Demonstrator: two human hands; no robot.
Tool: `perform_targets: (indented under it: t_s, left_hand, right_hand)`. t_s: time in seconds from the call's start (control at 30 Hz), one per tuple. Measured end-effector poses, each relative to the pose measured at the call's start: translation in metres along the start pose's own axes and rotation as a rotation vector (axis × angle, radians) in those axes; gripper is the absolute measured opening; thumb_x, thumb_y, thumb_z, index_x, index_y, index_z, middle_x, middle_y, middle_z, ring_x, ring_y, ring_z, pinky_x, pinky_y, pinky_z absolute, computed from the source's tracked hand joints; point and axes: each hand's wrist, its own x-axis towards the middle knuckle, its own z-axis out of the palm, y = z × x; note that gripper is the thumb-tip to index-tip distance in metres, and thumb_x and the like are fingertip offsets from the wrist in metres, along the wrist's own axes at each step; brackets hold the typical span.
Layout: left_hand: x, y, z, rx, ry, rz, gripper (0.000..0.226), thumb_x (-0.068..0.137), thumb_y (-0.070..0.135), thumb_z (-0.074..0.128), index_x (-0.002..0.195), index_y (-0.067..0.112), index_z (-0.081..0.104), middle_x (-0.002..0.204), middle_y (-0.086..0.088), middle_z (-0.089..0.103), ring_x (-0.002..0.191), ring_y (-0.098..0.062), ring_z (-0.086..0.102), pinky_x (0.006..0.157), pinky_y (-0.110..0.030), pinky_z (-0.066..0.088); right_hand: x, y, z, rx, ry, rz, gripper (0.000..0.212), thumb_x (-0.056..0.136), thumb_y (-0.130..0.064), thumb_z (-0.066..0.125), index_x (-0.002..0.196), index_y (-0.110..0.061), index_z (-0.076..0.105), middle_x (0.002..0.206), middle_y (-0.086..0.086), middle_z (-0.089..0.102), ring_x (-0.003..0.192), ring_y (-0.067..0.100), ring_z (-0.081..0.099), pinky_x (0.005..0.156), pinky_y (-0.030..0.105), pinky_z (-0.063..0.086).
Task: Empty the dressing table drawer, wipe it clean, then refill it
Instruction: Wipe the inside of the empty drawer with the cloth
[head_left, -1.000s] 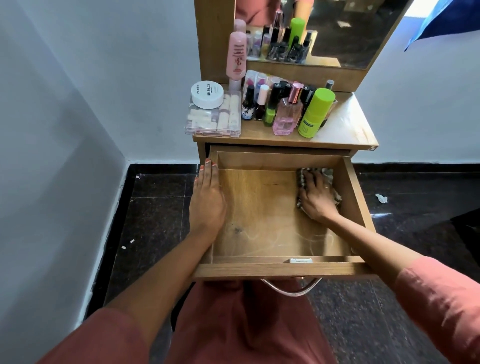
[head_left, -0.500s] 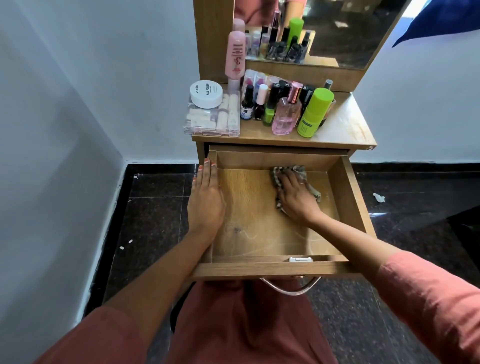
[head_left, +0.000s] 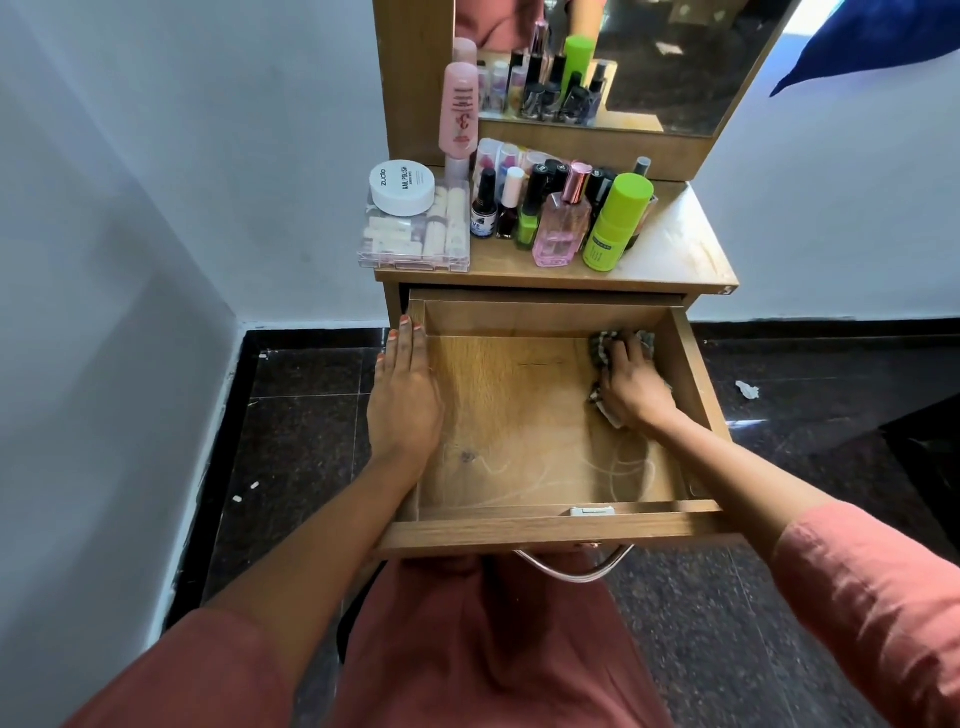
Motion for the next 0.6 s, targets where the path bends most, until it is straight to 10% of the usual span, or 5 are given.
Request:
perform_targets:
  t_s: [0.6]
  left_hand:
    - [-0.001, -0.001, 0.002, -0.035, 0.004, 0.012, 0.052, 0.098, 0.004, 0.025, 0.147, 0.008, 0.007, 0.157, -0.007, 0.000, 0.146, -0.018, 0.000, 0.118, -0.028, 0.002]
  right_hand:
    - [-0.026, 0.011, -0.001, -0.034, -0.121, 0.012, 0.042, 0.093, 0.003, 0.031, 0.134, 0.007, 0.025, 0.140, 0.029, 0.025, 0.116, 0.045, 0.044, 0.093, 0.045, 0.041]
